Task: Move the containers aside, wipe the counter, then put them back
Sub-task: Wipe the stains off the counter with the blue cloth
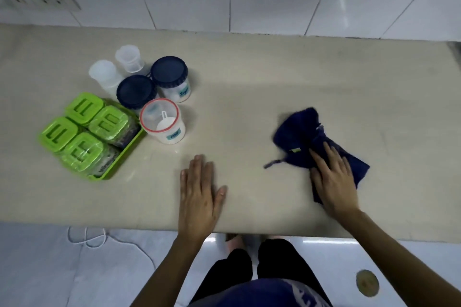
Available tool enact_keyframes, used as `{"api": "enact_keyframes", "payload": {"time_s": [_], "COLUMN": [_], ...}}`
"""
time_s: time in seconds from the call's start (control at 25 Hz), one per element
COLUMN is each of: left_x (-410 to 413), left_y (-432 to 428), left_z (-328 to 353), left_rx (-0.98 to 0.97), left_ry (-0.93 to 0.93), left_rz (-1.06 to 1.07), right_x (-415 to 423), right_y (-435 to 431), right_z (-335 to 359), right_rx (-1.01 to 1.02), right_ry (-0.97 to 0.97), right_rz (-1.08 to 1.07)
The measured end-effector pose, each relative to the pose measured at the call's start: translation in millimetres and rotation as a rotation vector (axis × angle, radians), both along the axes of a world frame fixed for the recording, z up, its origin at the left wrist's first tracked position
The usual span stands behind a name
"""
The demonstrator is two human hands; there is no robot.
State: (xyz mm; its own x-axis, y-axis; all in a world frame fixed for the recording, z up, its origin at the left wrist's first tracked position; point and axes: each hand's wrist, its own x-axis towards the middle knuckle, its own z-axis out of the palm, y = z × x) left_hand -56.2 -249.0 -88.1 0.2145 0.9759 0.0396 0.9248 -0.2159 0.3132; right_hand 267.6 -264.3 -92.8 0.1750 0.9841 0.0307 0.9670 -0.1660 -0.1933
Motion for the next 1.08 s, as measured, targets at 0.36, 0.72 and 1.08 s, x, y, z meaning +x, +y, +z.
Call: {"api": "enact_keyframes", "payload": {"time_s": [0.36, 0.72, 1.08], "left_x": [50, 109, 277], "left_y": [-9, -20, -34], "left_z": [1, 8, 9], "left_rx": [0.002, -0.052, -0.013], "left_ry": [-0.104, 0.009, 0.077], "left_rz": [-0.026, -0.18, -0.312], "right_x": [-87, 44, 225], "right_y": [15, -33, -115], "right_z": [-4, -2, 4], "right_rx": [-0.043, -0.085, -0.065], "right_ry": [0.044, -0.028, 0.02], "right_rz": [0.449, 0.413, -0.04]}}
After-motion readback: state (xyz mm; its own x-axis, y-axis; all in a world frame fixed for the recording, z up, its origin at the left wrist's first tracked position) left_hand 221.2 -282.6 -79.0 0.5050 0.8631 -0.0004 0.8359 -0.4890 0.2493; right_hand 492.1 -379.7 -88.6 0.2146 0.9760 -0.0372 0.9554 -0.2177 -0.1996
